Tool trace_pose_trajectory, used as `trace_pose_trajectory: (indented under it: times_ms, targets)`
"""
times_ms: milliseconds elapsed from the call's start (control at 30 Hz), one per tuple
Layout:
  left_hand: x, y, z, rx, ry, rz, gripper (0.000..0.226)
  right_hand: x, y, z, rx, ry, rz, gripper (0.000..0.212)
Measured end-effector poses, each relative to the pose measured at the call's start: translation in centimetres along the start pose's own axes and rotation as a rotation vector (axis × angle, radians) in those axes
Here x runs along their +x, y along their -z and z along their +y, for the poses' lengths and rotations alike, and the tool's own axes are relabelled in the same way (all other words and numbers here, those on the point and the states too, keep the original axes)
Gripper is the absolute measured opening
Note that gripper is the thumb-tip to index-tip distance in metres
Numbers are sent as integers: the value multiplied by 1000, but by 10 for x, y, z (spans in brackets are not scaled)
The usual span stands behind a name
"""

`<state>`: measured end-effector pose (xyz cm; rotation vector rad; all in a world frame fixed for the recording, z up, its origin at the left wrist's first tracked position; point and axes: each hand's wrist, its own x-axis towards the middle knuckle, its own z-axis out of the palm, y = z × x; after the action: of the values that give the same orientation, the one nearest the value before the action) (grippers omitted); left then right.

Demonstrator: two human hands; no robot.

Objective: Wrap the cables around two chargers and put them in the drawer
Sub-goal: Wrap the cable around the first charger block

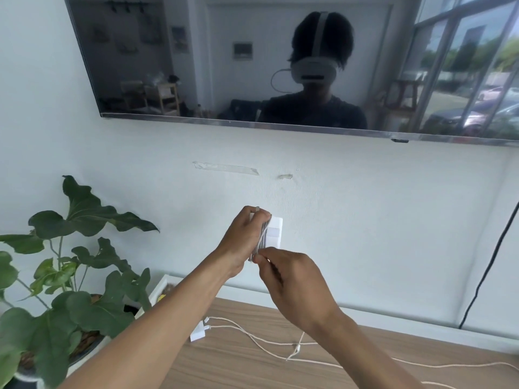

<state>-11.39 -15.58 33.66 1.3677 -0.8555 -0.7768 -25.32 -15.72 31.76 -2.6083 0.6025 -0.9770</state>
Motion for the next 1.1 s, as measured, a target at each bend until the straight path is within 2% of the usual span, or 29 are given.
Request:
trace_pose_trajectory:
  times_ms: [300, 400, 533, 633, 733, 867, 1033, 1100]
  targets:
    - [-3, 1, 3, 23, -63, -13, 16, -12, 2, 20, -59, -22, 35, 13]
    - [-1, -6, 1, -57, -74, -20, 16, -17, -3, 34, 38, -81, 44, 15]
    - [-4, -10, 1, -79, -75, -47, 24, -20, -11, 41, 285, -164, 92, 23]
    - [-6, -6, 2, -56, -87, -68, 26, -18, -15, 42, 367, -198, 110, 26]
    - [-8, -6, 1, -18, -105, -42, 20, -15, -17, 45, 406, -218, 81, 28]
    - [-13, -9, 3, -178, -72, -71, 13, -4, -15, 51, 533, -278, -6, 27]
    - [-14, 0, 1, -110, -67, -39, 15, 14, -5, 59, 459, -250, -170, 17]
    - [-15, 7, 2, -57, -76, -54, 13, 22, 3, 63, 404, -247, -191, 19]
